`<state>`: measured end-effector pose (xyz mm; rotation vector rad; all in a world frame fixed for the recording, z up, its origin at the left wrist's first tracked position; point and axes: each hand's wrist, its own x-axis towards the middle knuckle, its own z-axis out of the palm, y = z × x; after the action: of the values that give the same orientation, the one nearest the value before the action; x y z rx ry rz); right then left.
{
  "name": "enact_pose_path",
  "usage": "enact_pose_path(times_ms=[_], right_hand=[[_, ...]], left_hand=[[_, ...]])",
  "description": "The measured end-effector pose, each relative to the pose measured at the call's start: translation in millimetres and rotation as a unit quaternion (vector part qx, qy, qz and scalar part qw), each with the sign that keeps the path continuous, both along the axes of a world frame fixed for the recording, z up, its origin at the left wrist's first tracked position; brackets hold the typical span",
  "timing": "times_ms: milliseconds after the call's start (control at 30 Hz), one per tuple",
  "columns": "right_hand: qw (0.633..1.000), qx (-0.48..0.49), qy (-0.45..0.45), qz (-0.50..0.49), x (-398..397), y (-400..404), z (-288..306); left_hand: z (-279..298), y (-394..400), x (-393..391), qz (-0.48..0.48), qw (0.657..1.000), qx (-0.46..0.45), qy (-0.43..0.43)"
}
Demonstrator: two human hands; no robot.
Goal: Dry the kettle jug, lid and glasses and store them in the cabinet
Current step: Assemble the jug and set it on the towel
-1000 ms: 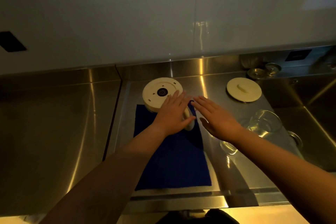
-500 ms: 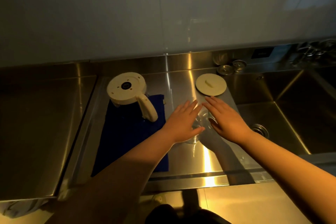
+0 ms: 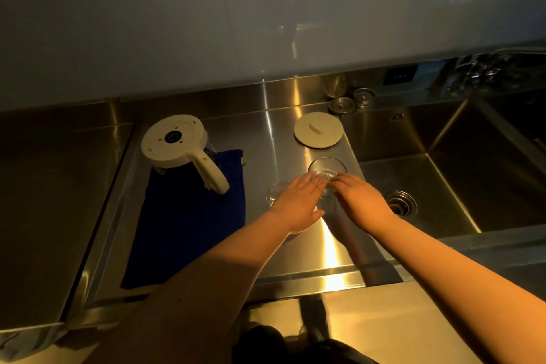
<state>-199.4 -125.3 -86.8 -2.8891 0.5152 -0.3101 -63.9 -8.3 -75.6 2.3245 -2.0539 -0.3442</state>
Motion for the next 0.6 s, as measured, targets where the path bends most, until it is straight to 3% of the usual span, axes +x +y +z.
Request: enact_pose_path(times_ms=[600], right_hand=[[1.000, 0.014, -0.006, 0.009, -9, -9, 8]], left_hand=[[3, -18, -8, -0.023, 0.994, -0.081, -0.071]])
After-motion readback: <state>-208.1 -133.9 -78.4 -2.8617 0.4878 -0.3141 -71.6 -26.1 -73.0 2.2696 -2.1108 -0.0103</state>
